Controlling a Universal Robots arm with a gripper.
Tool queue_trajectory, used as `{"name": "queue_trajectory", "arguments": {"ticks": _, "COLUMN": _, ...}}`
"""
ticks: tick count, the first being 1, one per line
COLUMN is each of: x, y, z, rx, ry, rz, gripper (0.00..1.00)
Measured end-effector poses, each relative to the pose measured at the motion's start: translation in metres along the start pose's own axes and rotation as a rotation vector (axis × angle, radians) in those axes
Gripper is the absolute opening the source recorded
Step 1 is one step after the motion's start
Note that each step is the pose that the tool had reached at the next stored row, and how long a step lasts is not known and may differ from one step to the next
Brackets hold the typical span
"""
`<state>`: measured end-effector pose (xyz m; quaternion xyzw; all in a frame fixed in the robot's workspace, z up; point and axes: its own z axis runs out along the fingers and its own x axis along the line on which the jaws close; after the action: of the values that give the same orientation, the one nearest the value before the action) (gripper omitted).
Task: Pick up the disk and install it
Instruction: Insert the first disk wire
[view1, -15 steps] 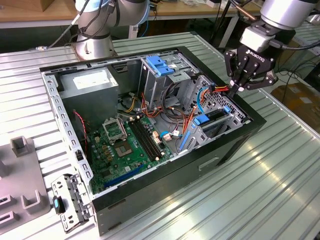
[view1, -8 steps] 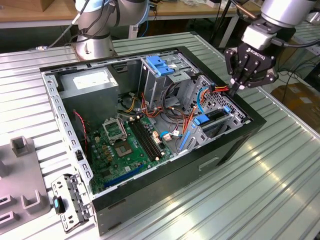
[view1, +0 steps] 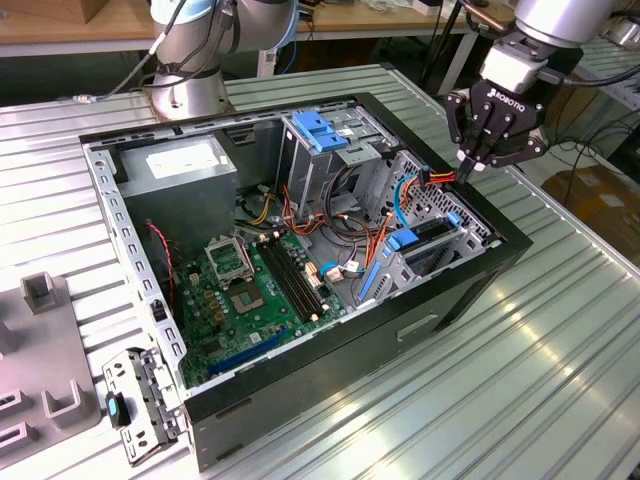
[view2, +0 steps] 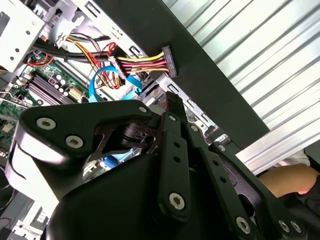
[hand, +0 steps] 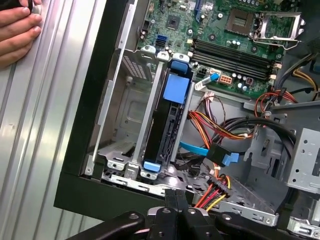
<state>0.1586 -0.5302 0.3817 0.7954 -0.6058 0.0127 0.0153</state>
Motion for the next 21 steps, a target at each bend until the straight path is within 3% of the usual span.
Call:
{"name": "queue_trajectory", "arguments": {"ticks": 10, "x": -0.0105, "y": -0.0096, "z": -0.0005, "rx": 0.0019, "ry": 0.0004, "rz": -0.048, "gripper": 0.17}}
{"name": "queue_trajectory", "arguments": {"ticks": 12, "x": -0.0124, "y": -0.0115, "z": -0.0006, "rx": 0.0022, "ry": 0.0005, "rz": -0.057, "gripper": 0.25}}
{"name": "queue_trajectory", "arguments": {"ticks": 15, "x": -0.0152, "y": -0.0148, "z": -0.0007, "rx": 0.0029, "ry": 0.0006, "rz": -0.076, "gripper": 0.26}}
{"name": "queue_trajectory", "arguments": {"ticks": 16, "x": -0.0154, "y": -0.0154, "z": -0.0006, "rx": 0.0032, "ry": 0.0007, "rz": -0.082, "gripper": 0.32}}
{"name": "queue_trajectory", "arguments": {"ticks": 19, "x": -0.0153, "y": -0.0161, "z": -0.0005, "rx": 0.0052, "ry": 0.0012, "rz": -0.134, "gripper": 0.32}}
{"name": "queue_trajectory", "arguments": {"ticks": 21, "x": -0.0153, "y": -0.0162, "z": -0.0001, "rx": 0.0074, "ry": 0.0017, "rz": -0.190, "gripper": 0.32}}
